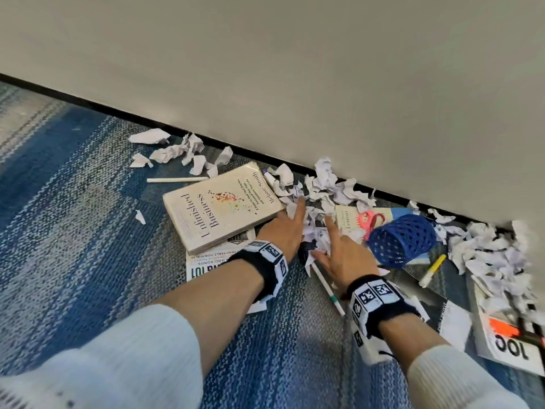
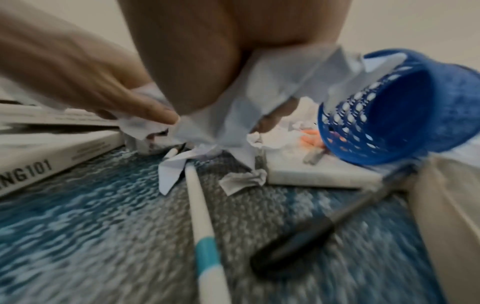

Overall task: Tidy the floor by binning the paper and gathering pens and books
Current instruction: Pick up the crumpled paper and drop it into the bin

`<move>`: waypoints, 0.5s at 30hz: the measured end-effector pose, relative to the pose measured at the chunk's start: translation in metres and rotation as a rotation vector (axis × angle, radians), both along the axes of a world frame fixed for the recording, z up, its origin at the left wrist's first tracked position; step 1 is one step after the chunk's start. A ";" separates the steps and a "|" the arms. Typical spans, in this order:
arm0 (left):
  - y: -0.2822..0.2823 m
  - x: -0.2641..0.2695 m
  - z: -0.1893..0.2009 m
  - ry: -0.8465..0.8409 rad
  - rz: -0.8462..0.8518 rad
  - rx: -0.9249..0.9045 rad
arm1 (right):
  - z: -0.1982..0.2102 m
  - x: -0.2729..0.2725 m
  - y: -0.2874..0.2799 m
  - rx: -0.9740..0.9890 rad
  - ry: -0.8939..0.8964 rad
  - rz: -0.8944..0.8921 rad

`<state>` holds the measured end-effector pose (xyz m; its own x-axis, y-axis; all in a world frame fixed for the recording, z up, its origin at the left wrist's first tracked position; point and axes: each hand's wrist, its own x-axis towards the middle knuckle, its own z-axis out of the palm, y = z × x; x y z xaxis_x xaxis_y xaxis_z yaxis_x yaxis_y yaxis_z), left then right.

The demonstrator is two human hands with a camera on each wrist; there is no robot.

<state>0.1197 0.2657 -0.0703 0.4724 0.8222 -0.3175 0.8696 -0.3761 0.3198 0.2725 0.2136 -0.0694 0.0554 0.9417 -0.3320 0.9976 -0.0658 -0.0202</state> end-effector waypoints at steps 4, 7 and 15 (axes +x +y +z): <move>0.007 0.011 -0.013 0.164 -0.007 0.042 | -0.017 -0.001 0.005 -0.051 0.005 -0.001; 0.011 0.009 -0.019 0.113 -0.061 0.032 | -0.028 0.002 -0.002 0.059 0.041 -0.009; 0.020 -0.002 -0.020 -0.060 -0.081 0.047 | -0.031 0.011 -0.001 0.142 0.092 0.013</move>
<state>0.1179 0.2855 -0.0908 0.5545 0.7942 -0.2486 0.8159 -0.4600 0.3503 0.2832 0.2123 -0.1001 0.0188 0.9800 -0.1983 0.9919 -0.0431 -0.1193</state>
